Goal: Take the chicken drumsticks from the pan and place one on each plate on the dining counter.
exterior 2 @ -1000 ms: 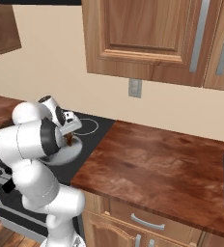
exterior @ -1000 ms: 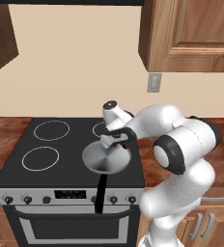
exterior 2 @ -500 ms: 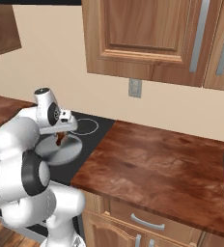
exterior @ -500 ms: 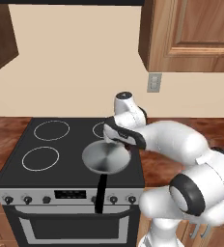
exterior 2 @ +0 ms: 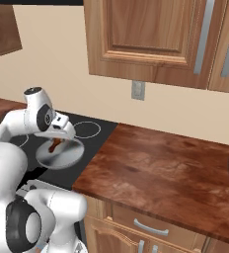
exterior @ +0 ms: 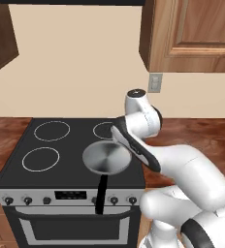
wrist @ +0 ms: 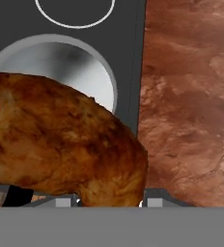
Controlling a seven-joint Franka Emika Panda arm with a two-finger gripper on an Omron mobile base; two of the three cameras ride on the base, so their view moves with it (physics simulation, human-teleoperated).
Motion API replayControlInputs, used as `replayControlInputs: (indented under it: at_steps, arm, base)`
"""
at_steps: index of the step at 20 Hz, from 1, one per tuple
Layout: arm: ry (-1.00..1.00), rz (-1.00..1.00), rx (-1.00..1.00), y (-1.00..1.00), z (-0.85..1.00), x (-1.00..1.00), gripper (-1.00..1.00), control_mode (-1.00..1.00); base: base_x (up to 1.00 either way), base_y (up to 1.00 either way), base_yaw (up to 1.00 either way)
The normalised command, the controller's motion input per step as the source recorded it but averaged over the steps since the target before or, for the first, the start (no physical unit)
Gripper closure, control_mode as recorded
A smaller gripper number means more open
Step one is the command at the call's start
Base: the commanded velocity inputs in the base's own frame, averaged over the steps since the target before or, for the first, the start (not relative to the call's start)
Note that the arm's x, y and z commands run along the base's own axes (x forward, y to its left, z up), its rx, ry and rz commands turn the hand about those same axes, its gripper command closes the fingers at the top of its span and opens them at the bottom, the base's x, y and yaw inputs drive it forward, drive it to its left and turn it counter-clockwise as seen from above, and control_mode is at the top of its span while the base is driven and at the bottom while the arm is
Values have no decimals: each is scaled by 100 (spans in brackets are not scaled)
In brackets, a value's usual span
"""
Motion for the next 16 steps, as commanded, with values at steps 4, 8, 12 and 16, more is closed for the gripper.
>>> replayControlInputs:
  at_steps: [4, 8, 12, 16]
  arm:
    - [-9, -18, 4, -30, 38, -76, 100, -100]
    - [-3, -11, 4, -18, 26, -64, 100, -100]
    - [-2, -3, 0, -5, 6, -48, 100, -100]
    - [0, 0, 0, 0, 0, -4, 100, -100]
  base:
    - [0, 0, 0]
    - [0, 0, 0]
    - [0, 0, 0]
    - [0, 0, 0]
